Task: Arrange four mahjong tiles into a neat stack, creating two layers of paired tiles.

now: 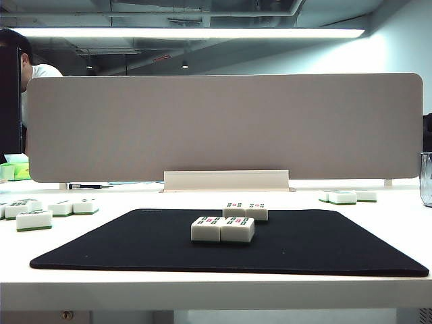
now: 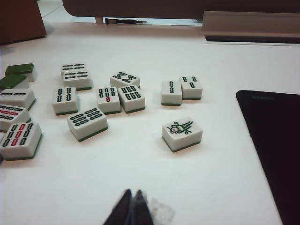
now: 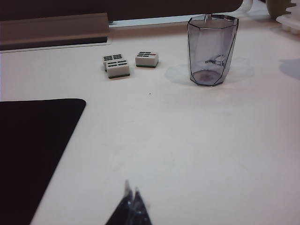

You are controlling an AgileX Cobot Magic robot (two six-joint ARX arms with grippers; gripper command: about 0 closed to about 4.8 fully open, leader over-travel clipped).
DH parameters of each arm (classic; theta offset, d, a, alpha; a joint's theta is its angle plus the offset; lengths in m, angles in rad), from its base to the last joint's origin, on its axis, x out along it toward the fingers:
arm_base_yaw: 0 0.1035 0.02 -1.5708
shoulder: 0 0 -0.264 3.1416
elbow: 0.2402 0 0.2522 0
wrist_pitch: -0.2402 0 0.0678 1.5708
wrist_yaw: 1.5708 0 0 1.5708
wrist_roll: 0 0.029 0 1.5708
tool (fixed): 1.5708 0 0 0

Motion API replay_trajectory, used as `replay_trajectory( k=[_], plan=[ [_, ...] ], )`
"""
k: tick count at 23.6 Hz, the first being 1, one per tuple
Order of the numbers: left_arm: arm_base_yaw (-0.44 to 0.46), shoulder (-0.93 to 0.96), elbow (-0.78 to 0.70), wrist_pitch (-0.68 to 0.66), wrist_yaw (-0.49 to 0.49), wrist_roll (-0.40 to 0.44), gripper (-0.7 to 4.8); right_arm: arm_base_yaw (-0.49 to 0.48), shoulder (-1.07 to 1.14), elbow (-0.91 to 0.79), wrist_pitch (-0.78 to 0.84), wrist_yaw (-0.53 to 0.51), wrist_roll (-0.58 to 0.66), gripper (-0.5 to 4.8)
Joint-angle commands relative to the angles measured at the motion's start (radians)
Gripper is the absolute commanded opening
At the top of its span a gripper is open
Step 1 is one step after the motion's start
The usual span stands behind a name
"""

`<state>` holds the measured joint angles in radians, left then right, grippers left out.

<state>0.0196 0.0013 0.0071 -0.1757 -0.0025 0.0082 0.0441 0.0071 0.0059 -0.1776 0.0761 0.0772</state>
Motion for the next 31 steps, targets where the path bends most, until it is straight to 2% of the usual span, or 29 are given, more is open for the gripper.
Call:
replay_trajectory(
  k=[1, 4, 7, 20, 26, 31],
  plan=[
    [-0.001, 0.0, -0.001, -0.011, 0.006, -0.001, -0.06, 0.001, -0.005, 0.0, -0.001, 0.0, -0.003, -0.01],
    [-0.001, 0.0, -0.001, -0.011, 0.007, -0.005, -0.06, 0.002, -0.005, 0.0, -0.001, 0.0, -0.003, -0.01],
    [-0.001, 0.0, -0.001, -0.011, 0.006, -0.055, -0.06, 0.002, -0.005, 0.0, -0.001, -0.001, -0.003, -0.01],
    [0.0, 0.0, -0.001, -0.013, -0.002, -0.048, -0.06, 0.003, -0.005, 0.012, -0.006, -0.011, -0.003, -0.01],
    [-0.001, 0.0, -0.001, -0.012, -0.001, -0.049, -0.06, 0.003, -0.005, 0.109, -0.055, -0.012, 0.001, -0.01],
    [-0.001, 0.0, -0.001, -0.012, -0.001, -0.049, -0.06, 0.003, -0.006, 0.241, -0.109, -0.06, 0.001, -0.01]
  ],
)
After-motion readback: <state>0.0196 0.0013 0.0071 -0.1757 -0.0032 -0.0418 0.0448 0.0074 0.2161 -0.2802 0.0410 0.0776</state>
